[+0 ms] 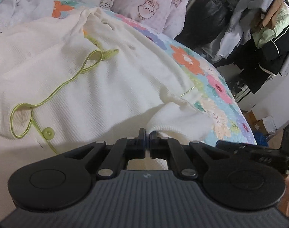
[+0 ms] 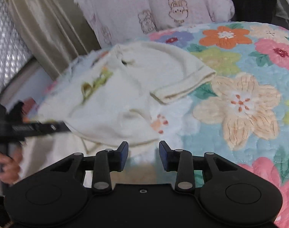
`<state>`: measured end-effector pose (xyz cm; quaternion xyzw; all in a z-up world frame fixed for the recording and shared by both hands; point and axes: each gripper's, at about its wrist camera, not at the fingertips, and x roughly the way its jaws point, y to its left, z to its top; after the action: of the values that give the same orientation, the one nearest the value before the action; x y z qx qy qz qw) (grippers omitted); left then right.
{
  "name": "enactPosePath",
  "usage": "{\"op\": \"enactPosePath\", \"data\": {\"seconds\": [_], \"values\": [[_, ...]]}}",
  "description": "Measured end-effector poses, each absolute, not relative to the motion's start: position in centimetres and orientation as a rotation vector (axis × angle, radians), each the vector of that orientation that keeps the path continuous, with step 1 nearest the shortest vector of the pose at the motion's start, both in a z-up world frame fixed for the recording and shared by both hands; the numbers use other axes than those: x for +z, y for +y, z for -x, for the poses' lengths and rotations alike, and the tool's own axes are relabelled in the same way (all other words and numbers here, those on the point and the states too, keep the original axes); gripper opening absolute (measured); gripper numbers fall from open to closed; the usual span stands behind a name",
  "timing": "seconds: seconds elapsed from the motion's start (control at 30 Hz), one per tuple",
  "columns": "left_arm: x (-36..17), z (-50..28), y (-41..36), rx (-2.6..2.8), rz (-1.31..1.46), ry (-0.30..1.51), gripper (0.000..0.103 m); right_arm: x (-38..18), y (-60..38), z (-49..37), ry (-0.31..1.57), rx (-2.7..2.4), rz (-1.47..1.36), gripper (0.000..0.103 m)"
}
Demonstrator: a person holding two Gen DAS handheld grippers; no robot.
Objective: Fold clothes
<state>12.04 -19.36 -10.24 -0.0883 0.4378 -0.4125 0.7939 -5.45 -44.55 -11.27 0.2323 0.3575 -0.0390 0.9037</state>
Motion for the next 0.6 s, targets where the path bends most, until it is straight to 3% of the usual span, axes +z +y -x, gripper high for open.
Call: {"op": "enactPosePath", "data": {"seconds": [0.4, 0.43, 0.47, 0.6], "values": [[-9.8, -12.4, -18.1, -0.850, 0.306, 0.967, 0.003, -14.3, -42.1, 2.0, 0.707, -0.087, -0.202, 0.048], [-9.9, -12.3, -18.2, -0.845, 0.306, 0.968, 0.003, -14.3, -42.3, 1.8, 0.695, -0.078, -0.214, 0.044], [-9.8, -12.2, -18.3, -0.843, 0.306, 0.970, 0.003, -14.2, -42.4, 1.7, 0.683, -0.069, -0.227, 0.004], [-8.7, -11.2, -18.3, -0.911, 0.364, 0.966, 0.003, -10.6, -43.4, 4.7, 0.641, -0.171, -0.253, 0.003]]}}
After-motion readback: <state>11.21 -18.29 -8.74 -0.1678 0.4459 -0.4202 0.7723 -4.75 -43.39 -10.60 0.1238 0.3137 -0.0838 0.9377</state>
